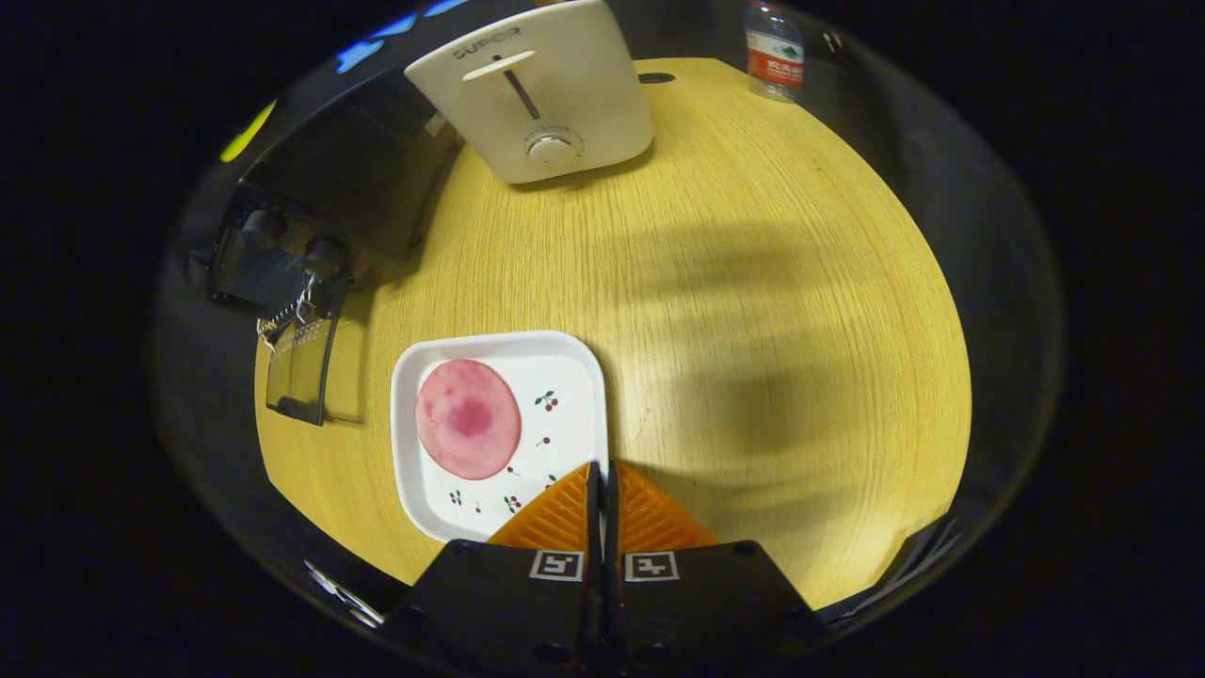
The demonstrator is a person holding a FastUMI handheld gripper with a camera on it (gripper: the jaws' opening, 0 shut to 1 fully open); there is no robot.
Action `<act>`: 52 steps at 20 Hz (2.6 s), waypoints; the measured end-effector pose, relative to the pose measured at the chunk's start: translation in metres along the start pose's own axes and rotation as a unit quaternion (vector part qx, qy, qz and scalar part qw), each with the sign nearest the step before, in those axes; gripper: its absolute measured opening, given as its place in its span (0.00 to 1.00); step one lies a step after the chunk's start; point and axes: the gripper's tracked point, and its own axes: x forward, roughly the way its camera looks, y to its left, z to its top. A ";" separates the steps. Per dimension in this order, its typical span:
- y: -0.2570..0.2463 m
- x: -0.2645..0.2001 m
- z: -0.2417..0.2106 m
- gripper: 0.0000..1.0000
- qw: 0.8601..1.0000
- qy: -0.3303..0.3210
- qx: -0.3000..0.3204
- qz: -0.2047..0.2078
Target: Open the toaster oven, put the food inside, and close the toaster oven door.
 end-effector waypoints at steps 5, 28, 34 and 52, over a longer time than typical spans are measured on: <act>0.026 -0.004 -0.026 0.02 0.989 -0.028 0.125 0.072; 0.184 -0.125 -0.067 0.02 0.937 -0.138 0.205 0.247; 0.255 -0.115 -0.068 0.02 0.938 -0.110 0.186 0.272; 0.337 0.000 0.055 0.02 0.903 -0.118 0.301 0.283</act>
